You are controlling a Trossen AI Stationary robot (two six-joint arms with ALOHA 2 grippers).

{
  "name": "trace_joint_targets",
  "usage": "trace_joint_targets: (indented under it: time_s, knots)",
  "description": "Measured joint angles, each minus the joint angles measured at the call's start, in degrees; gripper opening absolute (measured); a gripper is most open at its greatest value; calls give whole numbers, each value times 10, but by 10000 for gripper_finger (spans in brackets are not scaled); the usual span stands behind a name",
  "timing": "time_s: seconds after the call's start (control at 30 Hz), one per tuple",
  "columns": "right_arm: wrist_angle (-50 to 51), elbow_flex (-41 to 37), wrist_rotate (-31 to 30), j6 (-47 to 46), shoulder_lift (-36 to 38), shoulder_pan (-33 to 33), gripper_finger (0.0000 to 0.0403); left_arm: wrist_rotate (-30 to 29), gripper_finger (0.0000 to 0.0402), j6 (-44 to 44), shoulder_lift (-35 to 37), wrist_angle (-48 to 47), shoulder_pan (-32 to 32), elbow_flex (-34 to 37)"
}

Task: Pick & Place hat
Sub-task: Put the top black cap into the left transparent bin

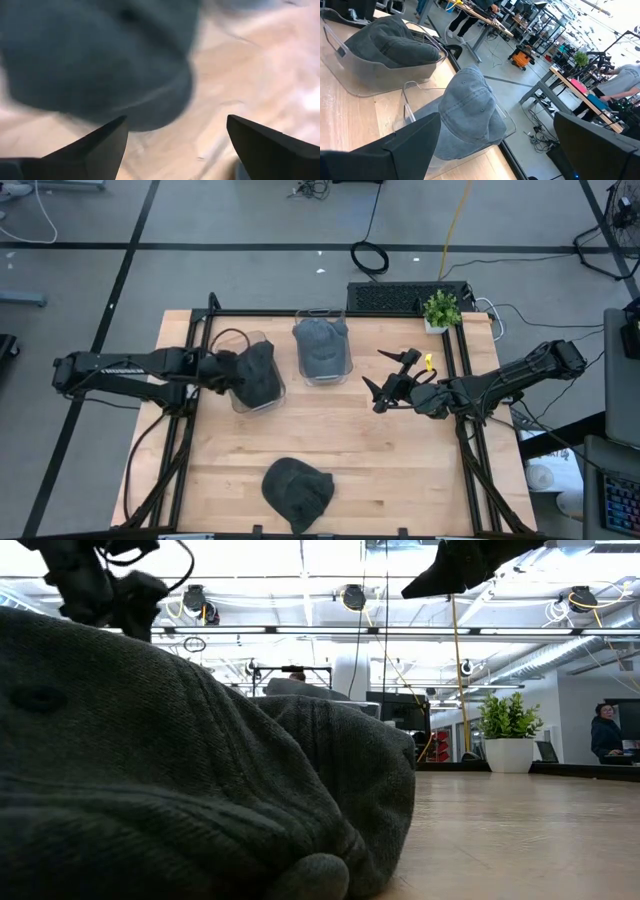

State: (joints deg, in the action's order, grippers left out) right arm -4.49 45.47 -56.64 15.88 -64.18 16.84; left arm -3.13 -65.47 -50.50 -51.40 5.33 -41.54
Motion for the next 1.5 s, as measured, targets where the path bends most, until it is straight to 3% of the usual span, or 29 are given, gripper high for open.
trace_joint_targets:
  time_s: [0.23, 0.4, 0.83, 0.93, 1.1, 1.27, 1.33, 1.5]
  knots:
    - [0, 0, 0, 0, 0, 0, 380, 30, 347, 135, -1, 90, -1, 0]
    - [0, 0, 0, 0, 0, 0, 380, 31, 347, 148, -1, 148, -5, 0]
    - [0, 0, 30, -1, 0, 0, 380, 49, 340, 260, -32, 152, -5, 0]
    - [0, 0, 29, -1, 0, 0, 380, 79, 297, 298, -63, 148, -15, 0]
    - [0, 0, 29, 0, 0, -1, 380, 76, 165, 260, -103, 100, -11, 0]
    - [0, 0, 30, -2, 0, -11, 380, 2, 26, 185, -108, -49, 3, 0]
    - [0, 0, 30, -2, 0, -15, 380, -40, 12, 160, -101, -75, 10, 0]
    - [-21, -18, 51, -2, 0, -32, 380, -108, 18, 158, -94, -63, 18, 0]
